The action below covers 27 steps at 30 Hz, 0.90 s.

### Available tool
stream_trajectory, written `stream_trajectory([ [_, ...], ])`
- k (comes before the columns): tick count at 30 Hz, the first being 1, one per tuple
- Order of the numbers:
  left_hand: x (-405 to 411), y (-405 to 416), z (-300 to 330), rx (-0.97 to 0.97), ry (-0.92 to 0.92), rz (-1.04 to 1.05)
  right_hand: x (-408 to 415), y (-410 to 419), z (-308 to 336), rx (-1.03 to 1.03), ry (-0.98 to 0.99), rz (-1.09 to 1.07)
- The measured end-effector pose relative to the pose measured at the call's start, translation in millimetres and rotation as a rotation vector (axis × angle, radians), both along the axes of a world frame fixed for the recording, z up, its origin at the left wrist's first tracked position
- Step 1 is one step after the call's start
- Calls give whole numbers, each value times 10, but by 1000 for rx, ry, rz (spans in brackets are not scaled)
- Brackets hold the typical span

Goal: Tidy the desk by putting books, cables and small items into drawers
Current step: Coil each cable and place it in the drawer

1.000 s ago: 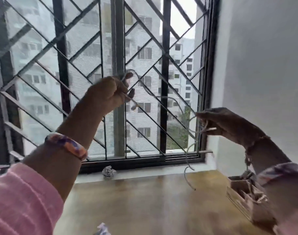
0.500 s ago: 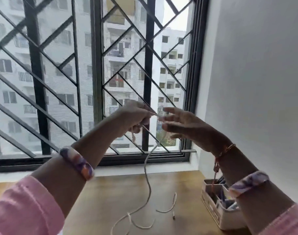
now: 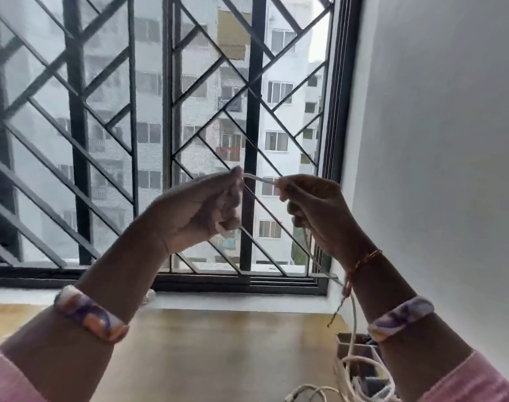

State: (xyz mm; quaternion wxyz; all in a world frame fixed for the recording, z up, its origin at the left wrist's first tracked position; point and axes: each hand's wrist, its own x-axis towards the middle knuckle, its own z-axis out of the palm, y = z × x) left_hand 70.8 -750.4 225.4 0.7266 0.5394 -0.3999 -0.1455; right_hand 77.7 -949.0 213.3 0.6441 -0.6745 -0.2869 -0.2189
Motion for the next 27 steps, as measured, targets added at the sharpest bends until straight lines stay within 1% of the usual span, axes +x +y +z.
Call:
stream_trajectory([
  [2, 58, -53, 5, -97, -33, -23, 24, -15, 71, -29, -98, -78],
  [4, 88, -89, 51, -155, -16, -67, 54, -64, 130, -87, -210, -202],
  [6, 109, -128, 134, -173, 39, -214, 105, -184, 173, -169, -284, -314],
  [7, 124, -166, 176, -193, 76, -288, 134, -264, 185, -211, -293, -354],
  [8, 131, -227, 220, -225, 110, -307, 161, -338, 190, -249, -284, -382],
  [9, 143, -303, 266, -263, 172, -283, 180, -402, 192, -279, -263, -394],
  [11, 175, -466, 380, -370, 261, -57, 178, -477, 174, -347, -204, -364],
  [12, 192, -516, 419, -432, 266, 61, 169, -500, 151, -400, -178, -336],
  [13, 202, -555, 436, -469, 211, 185, 155, -523, 119, -471, -158, -308],
  [14, 241, -568, 440, -457, 60, 370, 148, -560, 83, -558, -140, -291],
  [15, 274, -579, 440, -386, -104, 566, 150, -599, 44, -641, -124, -284],
  [16, 329, -610, 424, -338, -214, 741, 160, -638, 10, -698, -112, -285],
  [17, 387, -639, 442, -308, -240, 821, 180, -672, -17, -713, -103, -292],
  [18, 447, -682, 458, -328, -212, 860, 205, -689, -36, -695, -103, -303],
  [19, 539, -709, 468, -303, -258, 979, 232, -697, -41, -673, -116, -314],
  [20, 646, -772, 504, -392, -216, 1006, 249, -686, -36, -668, -137, -319],
  [22, 873, -859, 511, -625, -51, 1011, 275, -638, -31, -684, -180, -309],
  [23, 952, -880, 473, -583, -99, 1104, 281, -622, -17, -687, -203, -310],
  [24, 1040, -891, 411, -442, -239, 1216, 292, -623, -2, -684, -229, -327],
  [26, 1122, -862, 269, -67, -578, 1330, 319, -657, 52, -645, -284, -392],
  [27, 1126, -844, 213, 172, -742, 1323, 339, -683, 78, -619, -311, -428],
])
